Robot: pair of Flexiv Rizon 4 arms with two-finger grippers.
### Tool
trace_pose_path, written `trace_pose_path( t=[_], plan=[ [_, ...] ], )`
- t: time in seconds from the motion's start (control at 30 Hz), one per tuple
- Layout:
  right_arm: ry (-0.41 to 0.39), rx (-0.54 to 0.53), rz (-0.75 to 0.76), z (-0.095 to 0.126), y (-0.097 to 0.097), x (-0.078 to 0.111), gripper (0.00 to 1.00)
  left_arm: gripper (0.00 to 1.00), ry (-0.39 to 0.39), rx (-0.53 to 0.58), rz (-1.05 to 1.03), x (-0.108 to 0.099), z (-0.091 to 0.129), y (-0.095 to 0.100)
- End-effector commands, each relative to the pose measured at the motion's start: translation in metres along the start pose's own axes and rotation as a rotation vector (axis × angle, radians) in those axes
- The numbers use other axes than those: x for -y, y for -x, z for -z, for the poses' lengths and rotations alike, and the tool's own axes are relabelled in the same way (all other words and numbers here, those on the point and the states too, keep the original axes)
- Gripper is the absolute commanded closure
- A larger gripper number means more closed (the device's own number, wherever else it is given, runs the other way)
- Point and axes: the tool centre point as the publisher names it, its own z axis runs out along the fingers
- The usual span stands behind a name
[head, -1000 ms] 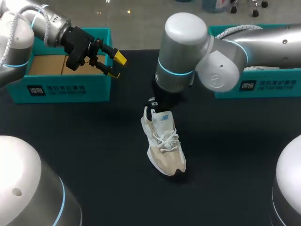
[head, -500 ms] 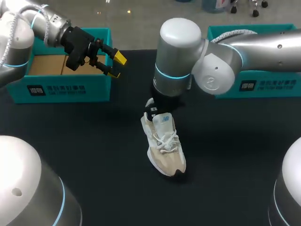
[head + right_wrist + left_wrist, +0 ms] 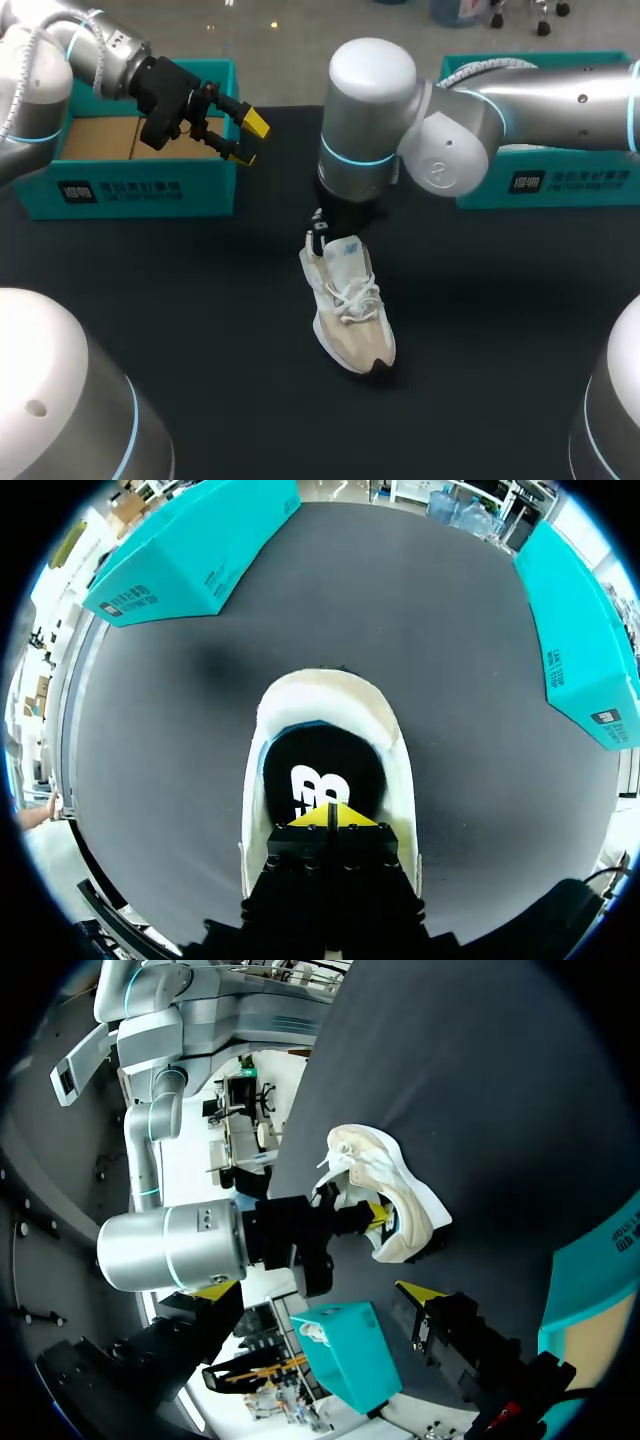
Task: Take the shoe out of the shoebox, open the shoe tongue, remove and reinsert the insole, then place the shoe into the shoebox
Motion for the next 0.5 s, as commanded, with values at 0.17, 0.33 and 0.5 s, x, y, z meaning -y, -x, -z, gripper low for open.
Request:
trace_pose_path(
  t=[0.17, 0.33, 0.5],
  plan=[
    [0.027, -0.004, 0.012, 0.000, -0.004, -0.009, 1.00, 0.00, -0.001, -0.002, -0.001, 0.000, 0.001, 0.000],
    [0.016, -0.019, 0.022, -0.012, -0.011, -0.014, 1.00, 0.00, -0.001, -0.002, -0.001, 0.000, 0.001, 0.000],
    [-0.001, -0.003, 0.033, -0.021, -0.013, -0.012, 1.00, 0.00, -0.001, -0.002, -0.001, 0.000, 0.001, 0.000]
  ],
)
